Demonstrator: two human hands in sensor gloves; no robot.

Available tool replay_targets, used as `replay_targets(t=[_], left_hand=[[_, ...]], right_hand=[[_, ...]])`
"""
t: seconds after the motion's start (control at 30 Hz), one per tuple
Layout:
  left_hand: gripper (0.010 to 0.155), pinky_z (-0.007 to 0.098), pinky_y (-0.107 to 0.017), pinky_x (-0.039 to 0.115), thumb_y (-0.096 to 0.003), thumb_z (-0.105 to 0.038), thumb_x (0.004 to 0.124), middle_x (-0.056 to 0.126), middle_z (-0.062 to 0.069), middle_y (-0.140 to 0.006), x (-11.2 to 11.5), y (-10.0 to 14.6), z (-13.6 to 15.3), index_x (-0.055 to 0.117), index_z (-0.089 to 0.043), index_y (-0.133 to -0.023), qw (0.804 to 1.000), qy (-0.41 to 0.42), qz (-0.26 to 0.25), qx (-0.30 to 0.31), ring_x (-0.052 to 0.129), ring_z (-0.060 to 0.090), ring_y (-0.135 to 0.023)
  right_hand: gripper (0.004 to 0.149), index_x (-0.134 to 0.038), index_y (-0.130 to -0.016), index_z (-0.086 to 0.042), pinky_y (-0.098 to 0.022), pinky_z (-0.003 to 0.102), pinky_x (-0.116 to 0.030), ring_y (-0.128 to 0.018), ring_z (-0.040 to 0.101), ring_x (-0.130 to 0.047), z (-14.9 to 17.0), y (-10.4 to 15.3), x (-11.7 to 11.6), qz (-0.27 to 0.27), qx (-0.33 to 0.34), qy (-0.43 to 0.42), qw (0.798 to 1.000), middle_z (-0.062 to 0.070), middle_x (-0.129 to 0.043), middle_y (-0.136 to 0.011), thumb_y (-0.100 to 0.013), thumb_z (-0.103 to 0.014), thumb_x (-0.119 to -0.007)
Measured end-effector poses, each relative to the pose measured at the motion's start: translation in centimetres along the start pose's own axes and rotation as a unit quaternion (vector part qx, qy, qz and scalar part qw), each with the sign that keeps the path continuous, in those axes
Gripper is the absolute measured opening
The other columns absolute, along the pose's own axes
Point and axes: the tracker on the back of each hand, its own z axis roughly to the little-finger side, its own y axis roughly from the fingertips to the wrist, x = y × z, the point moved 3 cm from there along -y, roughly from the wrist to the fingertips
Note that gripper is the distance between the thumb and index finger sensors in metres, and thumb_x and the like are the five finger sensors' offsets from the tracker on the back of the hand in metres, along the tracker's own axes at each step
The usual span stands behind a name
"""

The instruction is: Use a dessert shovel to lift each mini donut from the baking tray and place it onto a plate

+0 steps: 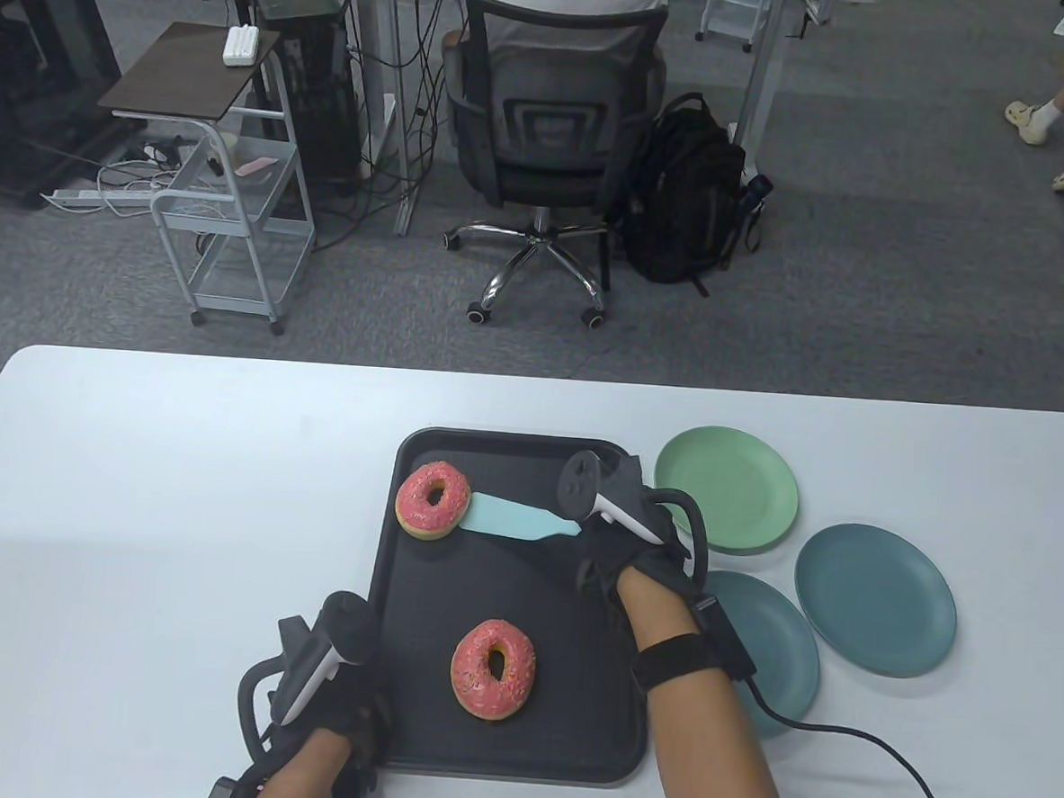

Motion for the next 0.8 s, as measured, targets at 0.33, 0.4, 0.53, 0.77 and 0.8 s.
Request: replay_targets(t=[0.33, 0.4, 0.53, 0.77, 0.8], left_hand=[[0.060, 0.046, -0.048, 0.083, -0.0528, -0.038, 0.072, 0.077, 0.005, -0.088, 0.1, 0.0, -0.2, 0.051, -0.019, -0.106, 1.000, -0.009, -0.004, -0.002, 0.095, 0.020, -0.053], [0.060, 0.046, -0.048, 0.083, -0.0528, -0.038, 0.072, 0.077, 0.006, -0.088, 0.1, 0.0, -0.2, 0.051, -0.019, -0.106, 1.000, -0.008, -0.004, -0.002, 0.095, 0.020, -0.053], [0.060, 0.046, -0.048, 0.084, -0.0527, -0.038, 0.072, 0.077, 0.006, -0.088, 0.1, 0.0, -0.2, 0.051, -0.019, -0.106, 1.000, -0.008, -0.005, -0.004, 0.095, 0.020, -0.053], [0.060, 0.046, -0.048, 0.083, -0.0528, -0.038, 0.072, 0.077, 0.005, -0.088, 0.1, 0.0, -0.2, 0.051, -0.019, -0.106, 1.000, -0.009, -0.004, -0.004, 0.095, 0.020, -0.053], [0.060, 0.046, -0.048, 0.083, -0.0528, -0.038, 0.072, 0.077, 0.005, -0.088, 0.1, 0.0, -0.2, 0.051, -0.019, -0.106, 1.000, -0.008, -0.004, -0.003, 0.095, 0.020, -0.053]], right_hand=[[0.052, -0.063, -0.093, -0.025, -0.041, 0.053, -0.074, -0.047, 0.034, -0.088, -0.2, -0.2, -0.4, -0.004, 0.005, -0.030, 1.000, 0.016, -0.088, -0.074, -0.046, -0.039, -0.079], [0.052, -0.063, -0.093, -0.025, -0.041, 0.052, -0.074, -0.047, 0.034, -0.088, -0.3, -0.3, -0.6, -0.004, 0.005, -0.035, 0.999, 0.016, -0.088, -0.074, -0.046, -0.039, -0.079], [0.052, -0.064, -0.093, -0.024, -0.040, 0.052, -0.075, -0.046, 0.034, -0.088, -0.8, -0.3, -0.8, -0.013, 0.016, -0.061, 0.998, 0.016, -0.088, -0.074, -0.046, -0.039, -0.079], [0.054, -0.061, -0.096, -0.022, -0.040, 0.051, -0.076, -0.047, 0.032, -0.089, -3.6, -0.5, -1.7, -0.009, 0.029, -0.056, 0.998, 0.015, -0.087, -0.075, -0.047, -0.039, -0.076], [0.055, -0.061, -0.096, -0.021, -0.040, 0.051, -0.076, -0.047, 0.032, -0.089, -4.1, -0.5, -1.7, -0.007, 0.030, -0.053, 0.998, 0.015, -0.087, -0.075, -0.047, -0.039, -0.076]])
